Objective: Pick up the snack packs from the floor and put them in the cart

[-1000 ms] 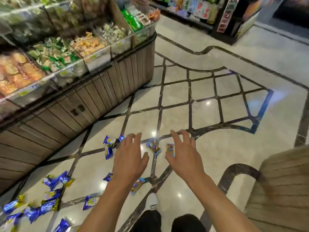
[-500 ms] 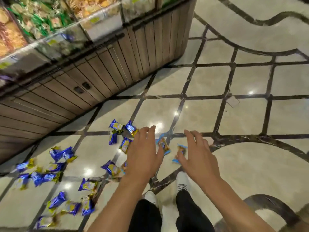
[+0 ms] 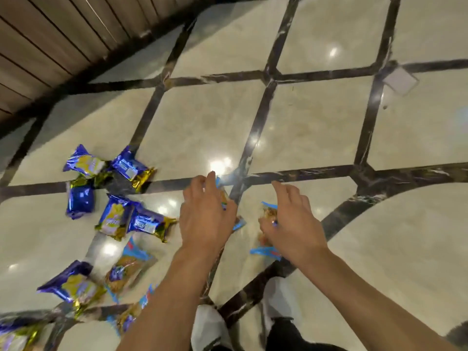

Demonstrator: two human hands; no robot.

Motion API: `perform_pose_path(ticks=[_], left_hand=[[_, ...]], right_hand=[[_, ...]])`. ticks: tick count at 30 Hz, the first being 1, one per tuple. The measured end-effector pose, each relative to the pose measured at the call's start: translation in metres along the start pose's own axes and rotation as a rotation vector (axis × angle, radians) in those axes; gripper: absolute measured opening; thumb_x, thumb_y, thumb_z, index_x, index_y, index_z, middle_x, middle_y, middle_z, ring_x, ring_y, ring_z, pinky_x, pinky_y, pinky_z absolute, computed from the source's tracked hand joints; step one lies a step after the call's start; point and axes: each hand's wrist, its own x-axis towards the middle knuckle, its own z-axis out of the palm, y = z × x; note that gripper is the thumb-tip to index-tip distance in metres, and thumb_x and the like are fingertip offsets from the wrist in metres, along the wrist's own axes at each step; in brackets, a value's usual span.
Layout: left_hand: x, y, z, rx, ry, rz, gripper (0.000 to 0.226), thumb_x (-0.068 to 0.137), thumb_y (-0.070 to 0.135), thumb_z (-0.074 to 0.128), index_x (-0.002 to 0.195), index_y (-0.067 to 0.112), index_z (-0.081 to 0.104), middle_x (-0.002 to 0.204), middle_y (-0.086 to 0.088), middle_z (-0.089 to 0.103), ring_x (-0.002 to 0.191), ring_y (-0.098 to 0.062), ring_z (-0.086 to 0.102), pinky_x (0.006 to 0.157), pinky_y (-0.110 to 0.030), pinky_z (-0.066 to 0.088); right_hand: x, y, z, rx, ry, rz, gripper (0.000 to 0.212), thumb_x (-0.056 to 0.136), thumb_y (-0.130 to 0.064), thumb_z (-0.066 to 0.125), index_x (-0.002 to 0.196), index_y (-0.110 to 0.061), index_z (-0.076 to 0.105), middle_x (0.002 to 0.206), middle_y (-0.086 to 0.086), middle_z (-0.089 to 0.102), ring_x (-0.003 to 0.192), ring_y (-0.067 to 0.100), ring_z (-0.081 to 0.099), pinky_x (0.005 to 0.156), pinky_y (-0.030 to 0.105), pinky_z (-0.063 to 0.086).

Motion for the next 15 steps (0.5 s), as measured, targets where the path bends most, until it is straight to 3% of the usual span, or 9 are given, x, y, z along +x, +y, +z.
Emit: perform_pose_path(ticks=[6, 10, 15], left_hand=[[0.042, -0.052, 0.135, 0.05, -0.144, -0.144, 0.075, 0.09, 0.048, 0.057, 0.15, 0.025, 0.02, 0.158, -0.005, 0.012, 0.144, -0.031, 0.008, 0.102, -0.055, 0.04], [0.053, -0.061, 0.174, 0.039, -0.08, -0.125, 0.083, 0.085, 0.049, 0.064, 0.15, 0.028, 0.018, 0.158, -0.004, 0.007, 0.144, -0.034, 0.005, 0.101, -0.053, 0.039], [0.054, -0.064, 0.187, 0.09, -0.07, -0.099, 0.087, 0.079, 0.035, 0.066, 0.151, 0.029, 0.019, 0.157, 0.0, 0.01, 0.145, -0.038, 0.004, 0.094, -0.052, 0.043]], right_hand=[[0.058, 0.062, 0.122, -0.072, -0.103, 0.126, 0.084, 0.088, -0.06, 0.054, 0.151, -0.028, 0.009, 0.154, -0.001, 0.008, 0.14, 0.026, 0.007, 0.1, 0.048, 0.044], [0.062, 0.077, 0.164, -0.016, 0.008, 0.125, 0.079, 0.085, -0.053, 0.061, 0.148, -0.025, 0.024, 0.151, 0.0, 0.011, 0.136, 0.025, 0.012, 0.092, 0.041, 0.051], [0.066, 0.082, 0.18, 0.001, 0.02, 0.112, 0.069, 0.084, -0.034, 0.065, 0.144, -0.025, 0.032, 0.151, 0.0, 0.013, 0.133, 0.024, 0.014, 0.077, 0.03, 0.055]])
